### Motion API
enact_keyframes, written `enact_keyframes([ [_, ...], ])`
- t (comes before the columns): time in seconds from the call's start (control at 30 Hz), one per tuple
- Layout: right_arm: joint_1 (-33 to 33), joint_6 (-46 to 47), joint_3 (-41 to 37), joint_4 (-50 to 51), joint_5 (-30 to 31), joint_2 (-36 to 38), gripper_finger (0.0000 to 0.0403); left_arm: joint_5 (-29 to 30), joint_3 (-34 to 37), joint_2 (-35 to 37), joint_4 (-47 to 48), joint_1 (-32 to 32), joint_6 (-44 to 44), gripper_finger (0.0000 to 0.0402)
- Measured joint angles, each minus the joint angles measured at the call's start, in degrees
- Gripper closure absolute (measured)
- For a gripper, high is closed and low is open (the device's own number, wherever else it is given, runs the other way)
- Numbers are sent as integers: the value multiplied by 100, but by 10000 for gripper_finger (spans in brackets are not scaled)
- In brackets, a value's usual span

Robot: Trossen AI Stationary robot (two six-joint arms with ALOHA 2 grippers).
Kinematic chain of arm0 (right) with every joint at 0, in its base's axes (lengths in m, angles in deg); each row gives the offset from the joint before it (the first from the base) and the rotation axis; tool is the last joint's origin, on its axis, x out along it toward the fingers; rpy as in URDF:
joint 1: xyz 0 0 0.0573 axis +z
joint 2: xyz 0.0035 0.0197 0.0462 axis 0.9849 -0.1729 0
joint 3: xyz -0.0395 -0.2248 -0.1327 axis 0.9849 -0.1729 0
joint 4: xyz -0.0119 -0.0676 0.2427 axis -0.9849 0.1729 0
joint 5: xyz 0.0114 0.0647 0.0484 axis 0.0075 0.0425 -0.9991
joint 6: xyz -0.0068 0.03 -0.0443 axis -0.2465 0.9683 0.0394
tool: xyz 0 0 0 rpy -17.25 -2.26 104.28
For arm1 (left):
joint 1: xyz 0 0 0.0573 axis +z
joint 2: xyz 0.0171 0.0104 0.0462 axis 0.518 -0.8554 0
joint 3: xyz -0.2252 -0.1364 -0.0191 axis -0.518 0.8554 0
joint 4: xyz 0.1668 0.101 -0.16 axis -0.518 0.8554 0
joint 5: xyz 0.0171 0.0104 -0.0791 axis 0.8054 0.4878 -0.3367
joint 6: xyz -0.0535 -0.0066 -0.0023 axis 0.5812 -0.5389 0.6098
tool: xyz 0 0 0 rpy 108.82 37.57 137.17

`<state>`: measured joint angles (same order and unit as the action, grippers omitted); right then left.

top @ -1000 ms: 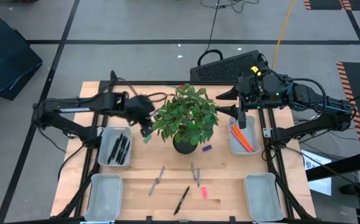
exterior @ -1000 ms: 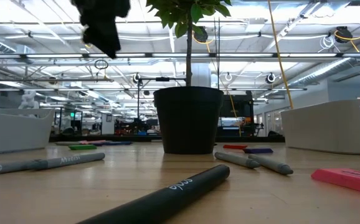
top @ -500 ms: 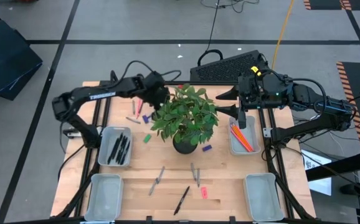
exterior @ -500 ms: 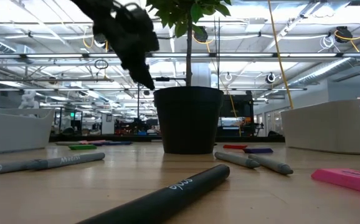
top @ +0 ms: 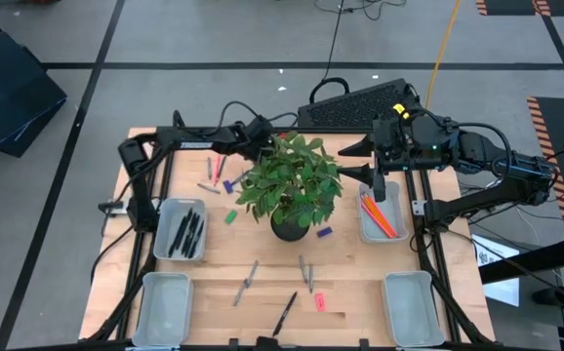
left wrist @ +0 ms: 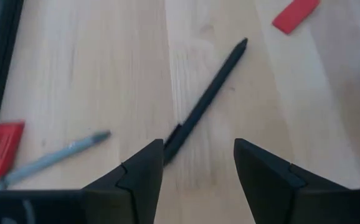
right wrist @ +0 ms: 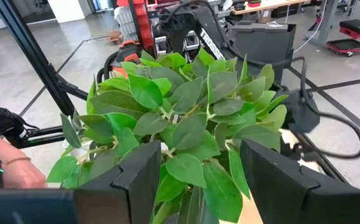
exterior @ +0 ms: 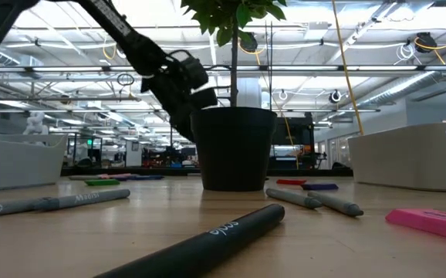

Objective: Sort crayons/erasers/pens/pencils in bins
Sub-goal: Put the gray crayon into the bottom left gray bin

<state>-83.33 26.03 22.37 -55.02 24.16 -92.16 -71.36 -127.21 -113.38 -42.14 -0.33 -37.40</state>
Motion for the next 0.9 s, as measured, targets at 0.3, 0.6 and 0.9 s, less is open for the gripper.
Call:
enact_keyframes([
  [0.3,1,0,0,0,-2,0,190,81,-289,-495,-169,46,-31,210],
  [0.6,1,0,0,-1,0,0,190,297,-1232,-974,550,83,184,261],
  [0.9,1,0,0,0,-2,0,190,704,-2867,-1753,2766,98,277,271],
])
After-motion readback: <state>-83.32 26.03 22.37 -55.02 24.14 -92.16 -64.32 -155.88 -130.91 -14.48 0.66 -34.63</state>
